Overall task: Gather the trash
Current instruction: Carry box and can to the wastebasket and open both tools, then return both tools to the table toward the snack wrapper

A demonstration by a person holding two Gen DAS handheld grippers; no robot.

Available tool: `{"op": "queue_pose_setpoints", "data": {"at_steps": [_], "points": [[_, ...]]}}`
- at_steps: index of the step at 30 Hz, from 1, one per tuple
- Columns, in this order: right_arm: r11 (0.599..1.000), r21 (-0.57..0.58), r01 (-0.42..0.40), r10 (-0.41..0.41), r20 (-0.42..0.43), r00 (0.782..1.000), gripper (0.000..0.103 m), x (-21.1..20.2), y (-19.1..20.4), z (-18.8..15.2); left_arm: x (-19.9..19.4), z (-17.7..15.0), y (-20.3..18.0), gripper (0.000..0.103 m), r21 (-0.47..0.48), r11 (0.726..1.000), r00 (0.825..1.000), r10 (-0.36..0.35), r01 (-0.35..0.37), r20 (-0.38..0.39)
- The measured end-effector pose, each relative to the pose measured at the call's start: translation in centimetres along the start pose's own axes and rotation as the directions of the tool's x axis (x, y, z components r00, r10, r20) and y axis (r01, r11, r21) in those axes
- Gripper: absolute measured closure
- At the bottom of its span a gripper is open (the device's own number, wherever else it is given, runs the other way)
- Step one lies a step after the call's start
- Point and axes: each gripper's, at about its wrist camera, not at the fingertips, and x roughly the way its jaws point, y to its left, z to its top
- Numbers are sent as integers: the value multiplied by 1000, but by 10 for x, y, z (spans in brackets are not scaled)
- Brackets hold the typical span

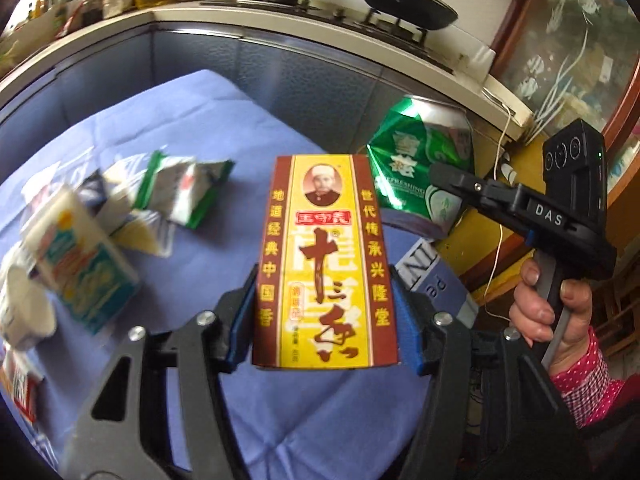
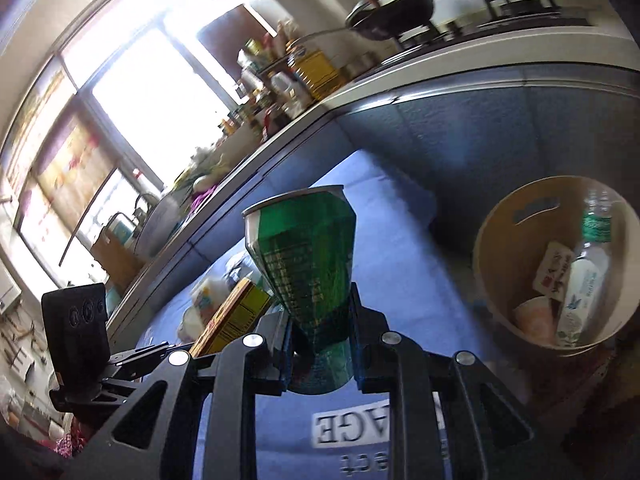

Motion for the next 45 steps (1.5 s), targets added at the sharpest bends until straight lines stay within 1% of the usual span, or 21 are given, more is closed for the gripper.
{"op": "queue_pose_setpoints", "data": {"at_steps": [2,4,7,9,12,14,15,16,18,19,20,21,22,24,28,30,32,36,39,42,45], "points": [[996,26,88,-89,51,995,81,-10,-28,11,25,24,-21,46,37,999,999,-25,25,-24],[982,33,185,-187,70,980,81,-14,-54,18,53,48,-39,46,50,997,997,-61,64,-53],[961,35,274,-276,47,960,81,-9,-82,16,91,75,-60,46,44,992,990,-111,115,-93],[946,23,325,-325,12,946,81,-1,-96,11,117,89,-71,46,28,987,981,-151,155,-124],[941,15,338,-338,-36,941,79,6,-111,1,146,99,-82,46,25,984,972,-171,178,-161],[940,23,341,-340,-57,939,78,12,-116,-4,165,102,-86,46,25,986,970,-159,167,-186],[941,31,337,-335,-64,940,75,13,-119,-6,172,102,-86,46,19,987,968,-152,159,-201],[942,41,332,-329,-63,942,72,13,-121,-8,181,103,-85,46,10,989,965,-144,150,-220],[943,60,328,-326,-37,945,59,10,-123,-11,194,103,-84,46,-11,990,958,-137,139,-251],[943,63,328,-327,-25,945,56,10,-123,-10,196,102,-83,45,-21,991,957,-136,135,-257],[943,65,325,-325,-14,946,52,9,-123,-10,199,102,-82,43,-30,991,956,-132,129,-263],[945,67,321,-322,-3,947,51,6,-123,-10,199,102,-81,40,-39,991,955,-134,128,-264],[945,69,321,-323,10,946,51,3,-122,-10,200,103,-82,39,-44,991,956,-136,129,-259],[946,81,314,-318,41,947,51,-5,-119,-9,194,103,-81,39,-44,991,960,-137,130,-245],[952,103,288,-297,82,951,51,-18,-110,-6,168,102,-76,39,-44,990,972,-139,133,-192],[958,101,269,-279,95,956,51,-22,-101,-6,149,96,-70,39,-53,988,976,-149,142,-157],[966,92,241,-250,101,963,51,-22,-89,-4,129,85,-62,39,-52,990,982,-139,133,-131],[983,40,180,-183,90,979,51,-12,-58,-2,88,49,-43,39,-23,998,995,-54,52,-78],[992,-21,126,-125,42,991,51,4,-27,-8,52,13,-18,39,-33,999,999,22,-23,-38],[996,-71,61,-63,-24,998,51,26,5,-17,18,-24,10,39,-63,994,996,94,-94,-7],[994,-110,-3,-8,-99,995,51,53,39,-31,-18,-65,43,39,-126,978,985,171,-168,13]]}}
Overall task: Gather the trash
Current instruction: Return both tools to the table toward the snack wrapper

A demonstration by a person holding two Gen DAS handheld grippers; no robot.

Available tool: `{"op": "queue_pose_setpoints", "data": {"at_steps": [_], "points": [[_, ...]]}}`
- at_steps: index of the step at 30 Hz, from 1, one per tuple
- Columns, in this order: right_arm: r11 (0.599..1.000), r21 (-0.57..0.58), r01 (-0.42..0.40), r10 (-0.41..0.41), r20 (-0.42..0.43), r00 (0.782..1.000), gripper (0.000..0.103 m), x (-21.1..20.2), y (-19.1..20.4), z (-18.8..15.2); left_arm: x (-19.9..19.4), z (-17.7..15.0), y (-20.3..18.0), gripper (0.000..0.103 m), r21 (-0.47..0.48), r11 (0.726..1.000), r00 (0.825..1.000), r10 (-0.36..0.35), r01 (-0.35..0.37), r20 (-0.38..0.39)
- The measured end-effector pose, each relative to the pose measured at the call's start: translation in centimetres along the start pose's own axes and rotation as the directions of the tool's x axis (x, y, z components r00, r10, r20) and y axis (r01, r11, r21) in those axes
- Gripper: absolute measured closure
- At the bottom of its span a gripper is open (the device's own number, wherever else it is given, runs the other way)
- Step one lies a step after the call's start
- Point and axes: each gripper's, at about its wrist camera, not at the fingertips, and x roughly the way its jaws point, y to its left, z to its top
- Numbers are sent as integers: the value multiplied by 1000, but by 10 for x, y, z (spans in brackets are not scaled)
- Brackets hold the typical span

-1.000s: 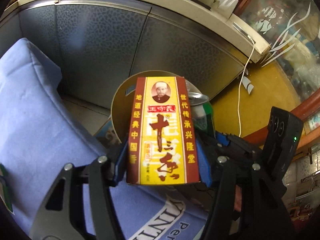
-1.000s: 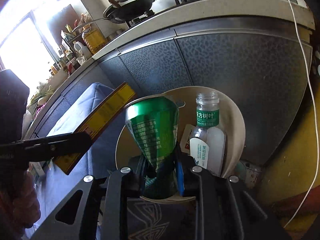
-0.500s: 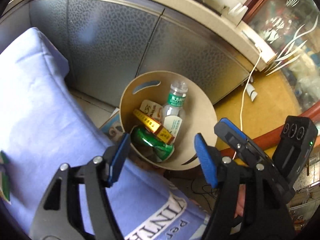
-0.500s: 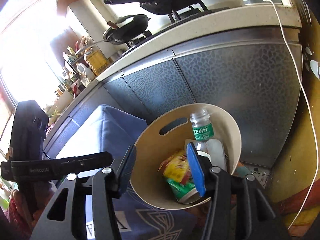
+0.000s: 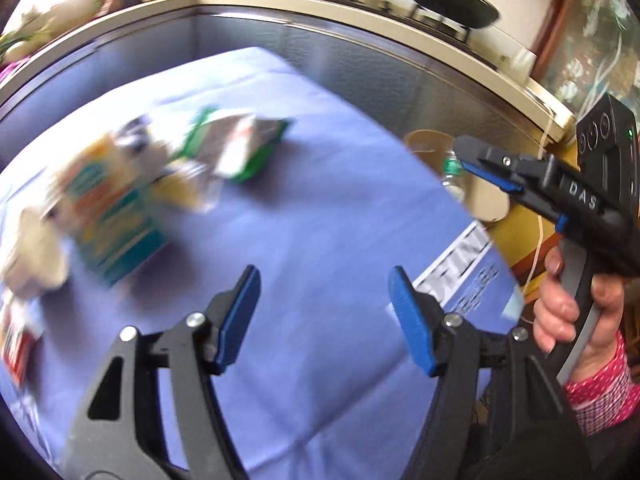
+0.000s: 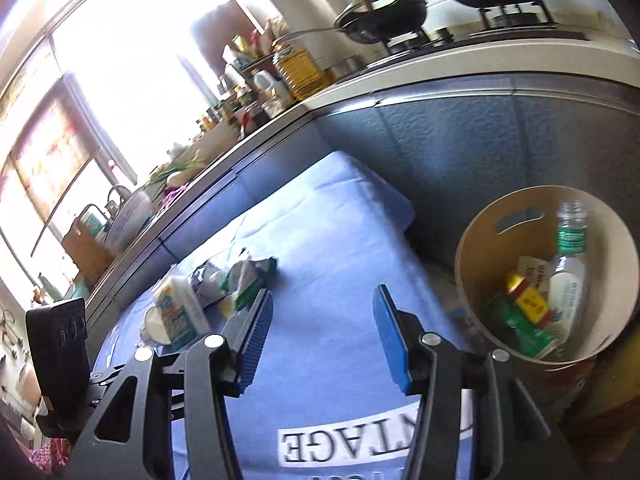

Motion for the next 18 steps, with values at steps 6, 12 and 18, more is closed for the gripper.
{"op": "queue_pose_setpoints", "data": {"at_steps": [6,12,18], "points": [[987,-88,-136,119,-177,977,52,50,79,-33,-57,-60,88,39,-186,971,986,162,-152,40],[958,-167,-232,171,-315,933,52,86,148,-66,-99,-97,170,39,-389,874,942,333,-291,44],[942,-188,-279,187,-399,898,52,98,183,-83,-103,-89,211,26,-308,890,927,371,-337,60]]}}
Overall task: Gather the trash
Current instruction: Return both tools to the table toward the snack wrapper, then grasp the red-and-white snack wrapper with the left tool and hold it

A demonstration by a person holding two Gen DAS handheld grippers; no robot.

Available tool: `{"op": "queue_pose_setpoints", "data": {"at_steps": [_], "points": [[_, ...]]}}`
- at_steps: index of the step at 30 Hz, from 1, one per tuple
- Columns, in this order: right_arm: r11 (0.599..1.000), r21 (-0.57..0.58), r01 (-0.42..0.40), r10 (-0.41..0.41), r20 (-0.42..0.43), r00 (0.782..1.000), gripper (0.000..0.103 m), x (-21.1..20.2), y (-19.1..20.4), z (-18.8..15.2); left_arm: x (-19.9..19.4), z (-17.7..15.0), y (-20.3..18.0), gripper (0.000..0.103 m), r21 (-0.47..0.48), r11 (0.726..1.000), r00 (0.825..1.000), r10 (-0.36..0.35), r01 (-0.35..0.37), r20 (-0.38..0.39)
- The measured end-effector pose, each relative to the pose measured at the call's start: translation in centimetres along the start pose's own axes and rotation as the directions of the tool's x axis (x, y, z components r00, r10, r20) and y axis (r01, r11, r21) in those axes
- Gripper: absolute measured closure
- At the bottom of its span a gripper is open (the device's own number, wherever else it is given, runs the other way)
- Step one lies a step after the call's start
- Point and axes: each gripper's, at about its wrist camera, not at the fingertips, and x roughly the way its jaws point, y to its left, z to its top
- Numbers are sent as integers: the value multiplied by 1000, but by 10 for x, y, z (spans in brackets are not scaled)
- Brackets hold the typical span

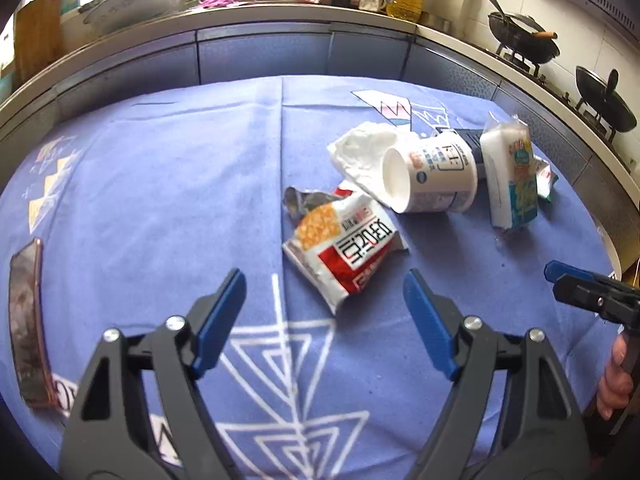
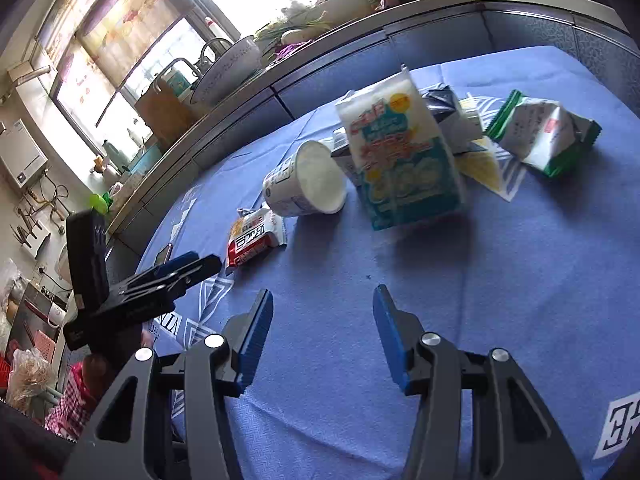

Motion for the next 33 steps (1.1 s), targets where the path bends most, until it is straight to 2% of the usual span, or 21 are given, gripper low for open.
{"op": "queue_pose_setpoints", "data": {"at_steps": [3,5,7,9,10,15,20,24,33], "points": [[1000,-13,17,-17,-6,1000,52,4,8,5,15,5,-3,26,100,995,1000,-15,16,-9],[1000,-9,27,-27,6,1000,51,6,11,14,25,5,-1,26,115,993,999,-35,39,-34],[1000,-4,31,-31,20,999,51,10,15,25,34,5,2,30,104,993,997,-59,64,-49],[999,-15,34,-34,24,999,51,16,19,34,38,5,0,41,98,993,998,-57,60,-42],[999,-24,40,-39,26,999,52,20,22,38,38,4,1,43,93,994,998,-54,57,-39],[997,-55,46,-44,32,999,51,36,35,49,36,3,11,69,57,998,999,-30,32,-27],[997,-43,57,-57,13,998,51,48,37,40,29,-4,22,84,23,999,999,33,-33,-20],[998,-14,64,-64,-23,998,52,54,31,28,23,-10,31,84,-19,995,995,99,-99,-3],[995,-3,97,-97,-66,993,51,62,31,15,19,-19,33,84,-40,992,991,124,-122,46]]}}
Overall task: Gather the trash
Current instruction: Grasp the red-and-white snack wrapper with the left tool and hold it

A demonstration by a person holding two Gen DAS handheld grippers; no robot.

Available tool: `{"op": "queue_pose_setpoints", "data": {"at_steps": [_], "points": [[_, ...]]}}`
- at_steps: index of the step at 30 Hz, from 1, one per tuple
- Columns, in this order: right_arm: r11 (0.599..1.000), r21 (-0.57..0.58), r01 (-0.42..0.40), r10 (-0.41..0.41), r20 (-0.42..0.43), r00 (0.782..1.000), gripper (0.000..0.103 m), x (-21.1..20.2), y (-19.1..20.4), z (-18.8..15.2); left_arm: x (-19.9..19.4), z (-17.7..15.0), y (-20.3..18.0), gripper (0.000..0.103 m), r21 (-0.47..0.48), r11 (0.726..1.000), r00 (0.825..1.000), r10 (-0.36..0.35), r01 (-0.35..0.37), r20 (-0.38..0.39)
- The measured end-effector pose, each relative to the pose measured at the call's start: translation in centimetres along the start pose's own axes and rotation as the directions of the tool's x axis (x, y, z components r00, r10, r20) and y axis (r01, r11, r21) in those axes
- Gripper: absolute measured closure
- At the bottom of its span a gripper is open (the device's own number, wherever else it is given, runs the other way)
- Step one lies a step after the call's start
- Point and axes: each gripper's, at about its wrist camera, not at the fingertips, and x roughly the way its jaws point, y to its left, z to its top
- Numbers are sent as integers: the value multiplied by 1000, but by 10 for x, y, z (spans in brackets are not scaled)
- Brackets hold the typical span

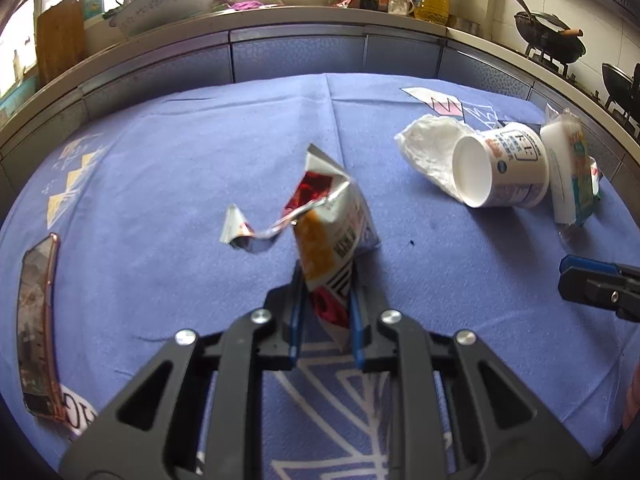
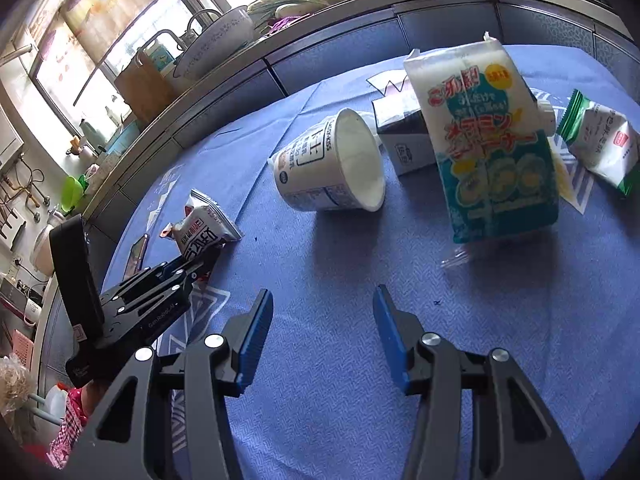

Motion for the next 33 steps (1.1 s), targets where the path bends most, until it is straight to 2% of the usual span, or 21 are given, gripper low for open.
{"op": "queue_pose_setpoints", "data": {"at_steps": [8,11,16,24,33], "points": [[999,7,33,-33,3,999,51,3,0,-7,0,-1,1,82,-5,1000,1000,-2,2,8],[997,14,77,-77,31,997,51,2,0,-9,1,-1,4,82,-14,1000,1000,-15,15,10],[984,68,167,-173,89,981,51,-2,-8,-9,-1,-4,7,82,-27,999,999,-40,41,18],[967,128,221,-239,148,960,52,-5,-14,-14,-7,-5,14,83,-54,991,991,-119,122,57],[958,125,257,-277,194,941,52,0,-12,-18,-6,-4,6,83,-7,991,990,-133,134,53]]}}
